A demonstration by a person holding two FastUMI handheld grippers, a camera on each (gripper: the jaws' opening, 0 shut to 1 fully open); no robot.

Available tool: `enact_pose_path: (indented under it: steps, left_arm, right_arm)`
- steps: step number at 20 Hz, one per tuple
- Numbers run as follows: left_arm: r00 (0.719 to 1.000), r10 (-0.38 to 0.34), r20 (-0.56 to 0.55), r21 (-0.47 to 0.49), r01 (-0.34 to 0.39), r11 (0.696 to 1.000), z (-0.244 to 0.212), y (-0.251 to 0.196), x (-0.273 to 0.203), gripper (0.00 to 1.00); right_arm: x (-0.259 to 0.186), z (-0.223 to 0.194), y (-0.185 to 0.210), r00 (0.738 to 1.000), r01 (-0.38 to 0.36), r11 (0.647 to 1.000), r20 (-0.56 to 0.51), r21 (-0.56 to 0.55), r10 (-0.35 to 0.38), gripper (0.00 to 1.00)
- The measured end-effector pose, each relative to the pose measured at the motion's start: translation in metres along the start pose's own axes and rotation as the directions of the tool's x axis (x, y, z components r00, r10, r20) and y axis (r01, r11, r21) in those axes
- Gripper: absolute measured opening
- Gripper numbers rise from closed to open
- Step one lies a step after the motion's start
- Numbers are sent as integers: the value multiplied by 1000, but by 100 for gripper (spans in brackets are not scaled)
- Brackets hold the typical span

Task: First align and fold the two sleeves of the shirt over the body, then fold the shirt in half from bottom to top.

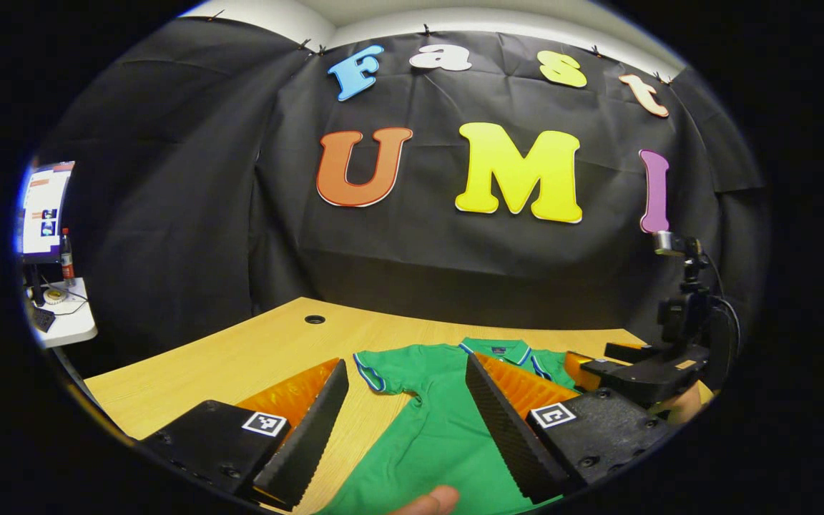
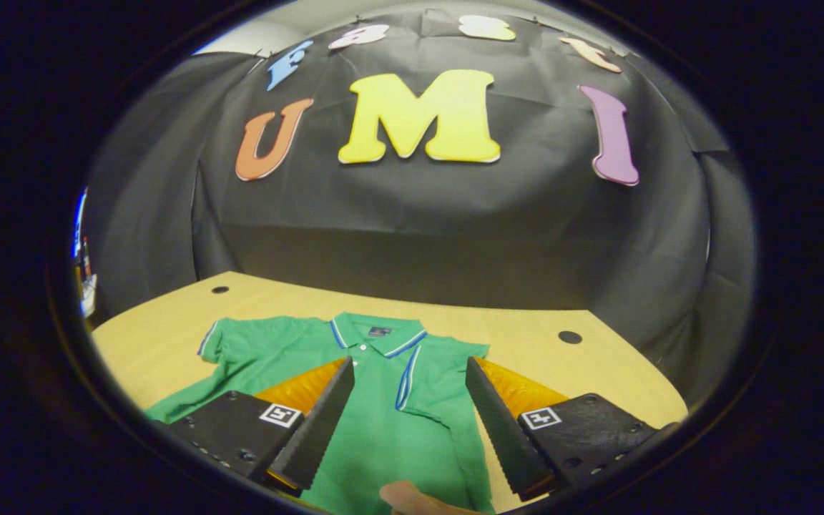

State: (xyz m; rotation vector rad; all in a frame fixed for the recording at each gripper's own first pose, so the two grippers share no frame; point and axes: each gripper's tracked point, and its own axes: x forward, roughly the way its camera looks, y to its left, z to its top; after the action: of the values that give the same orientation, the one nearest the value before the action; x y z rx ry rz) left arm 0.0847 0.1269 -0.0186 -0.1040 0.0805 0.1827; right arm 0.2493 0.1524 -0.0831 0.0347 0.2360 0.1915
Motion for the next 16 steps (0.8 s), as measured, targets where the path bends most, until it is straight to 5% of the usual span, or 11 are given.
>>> enact_pose_path:
  steps: [7, 16]
  left_arm:
    - [976, 26, -218, -43, -36, 998, -24, 51, 99, 100]
    - [887, 9, -462, -67, -45, 997, -111, 43, 186, 100]
  right_arm:
    - [-92, 24, -48, 987, 92, 995, 132, 41, -97, 94]
    - [-133, -4, -48, 983, 49, 994, 179, -94, -32, 95]
